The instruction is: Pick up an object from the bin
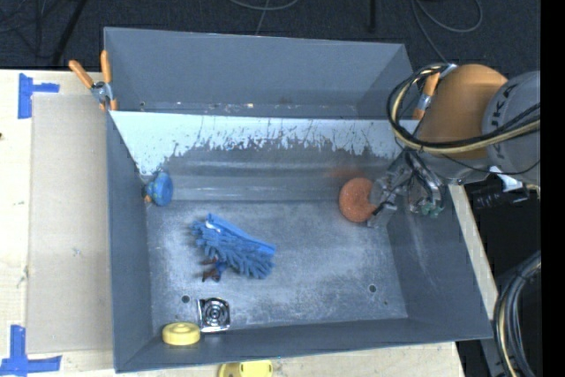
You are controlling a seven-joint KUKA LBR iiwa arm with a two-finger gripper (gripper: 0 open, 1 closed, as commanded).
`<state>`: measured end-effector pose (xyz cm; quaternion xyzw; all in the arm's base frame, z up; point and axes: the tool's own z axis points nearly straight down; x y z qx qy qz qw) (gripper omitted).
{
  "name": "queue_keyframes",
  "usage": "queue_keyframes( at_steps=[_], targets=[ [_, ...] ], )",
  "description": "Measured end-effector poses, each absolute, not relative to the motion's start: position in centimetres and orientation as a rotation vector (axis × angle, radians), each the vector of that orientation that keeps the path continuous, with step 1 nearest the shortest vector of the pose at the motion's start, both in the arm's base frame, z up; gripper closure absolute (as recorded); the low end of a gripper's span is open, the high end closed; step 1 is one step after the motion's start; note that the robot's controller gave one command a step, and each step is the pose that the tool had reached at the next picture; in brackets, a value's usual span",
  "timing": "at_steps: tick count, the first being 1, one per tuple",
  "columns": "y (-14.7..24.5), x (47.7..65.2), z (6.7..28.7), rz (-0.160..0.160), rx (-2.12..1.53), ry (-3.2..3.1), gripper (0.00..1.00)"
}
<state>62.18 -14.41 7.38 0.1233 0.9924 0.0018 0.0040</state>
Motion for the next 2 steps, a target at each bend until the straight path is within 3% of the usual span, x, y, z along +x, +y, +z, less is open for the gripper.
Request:
queue_keyframes(
  at_steps=[1,2],
  targets=[
    [-14.4,62.2,7.4,0.005,0.384,3.11,1.0],
    [-14.5,59.5,18.4,0.001,0.384,3.116,1.0]
  ],
)
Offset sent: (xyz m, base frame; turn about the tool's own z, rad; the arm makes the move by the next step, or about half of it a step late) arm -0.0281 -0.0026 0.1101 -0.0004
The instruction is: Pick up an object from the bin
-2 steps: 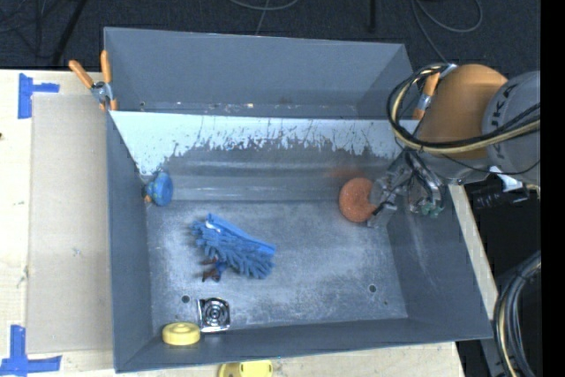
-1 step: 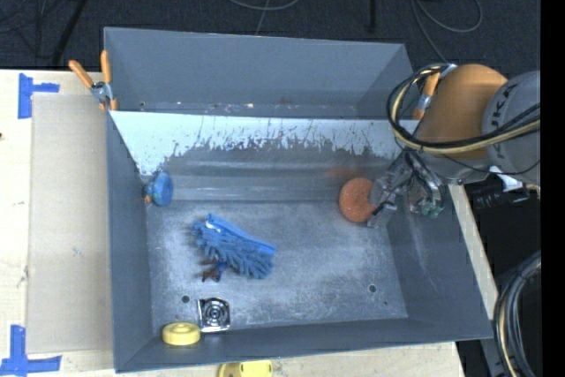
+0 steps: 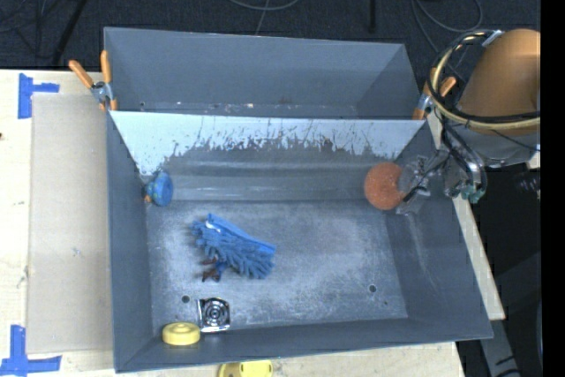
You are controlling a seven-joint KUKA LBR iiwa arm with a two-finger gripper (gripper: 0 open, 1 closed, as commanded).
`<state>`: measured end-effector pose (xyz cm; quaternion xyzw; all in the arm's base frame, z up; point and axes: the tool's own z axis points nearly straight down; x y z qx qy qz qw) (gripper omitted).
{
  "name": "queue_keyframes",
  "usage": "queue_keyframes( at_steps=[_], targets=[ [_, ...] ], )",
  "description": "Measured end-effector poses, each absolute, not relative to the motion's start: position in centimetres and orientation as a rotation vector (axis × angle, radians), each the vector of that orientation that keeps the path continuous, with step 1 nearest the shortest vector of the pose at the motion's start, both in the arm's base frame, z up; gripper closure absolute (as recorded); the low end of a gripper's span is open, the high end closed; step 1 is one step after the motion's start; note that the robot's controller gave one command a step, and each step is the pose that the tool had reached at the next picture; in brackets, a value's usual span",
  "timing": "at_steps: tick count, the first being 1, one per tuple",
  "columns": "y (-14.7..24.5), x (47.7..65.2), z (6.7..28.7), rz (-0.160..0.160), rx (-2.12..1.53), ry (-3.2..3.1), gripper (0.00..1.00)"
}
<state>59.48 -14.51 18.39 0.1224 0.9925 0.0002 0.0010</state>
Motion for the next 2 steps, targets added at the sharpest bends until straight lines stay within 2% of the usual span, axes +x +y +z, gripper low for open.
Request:
queue_keyframes(
  at_steps=[1,2],
  targets=[
    [-14.5,59.5,18.4,0.0,0.383,3.116,1.0],
    [-14.4,59.5,23.6,0.003,0.384,3.122,1.0]
  ],
)
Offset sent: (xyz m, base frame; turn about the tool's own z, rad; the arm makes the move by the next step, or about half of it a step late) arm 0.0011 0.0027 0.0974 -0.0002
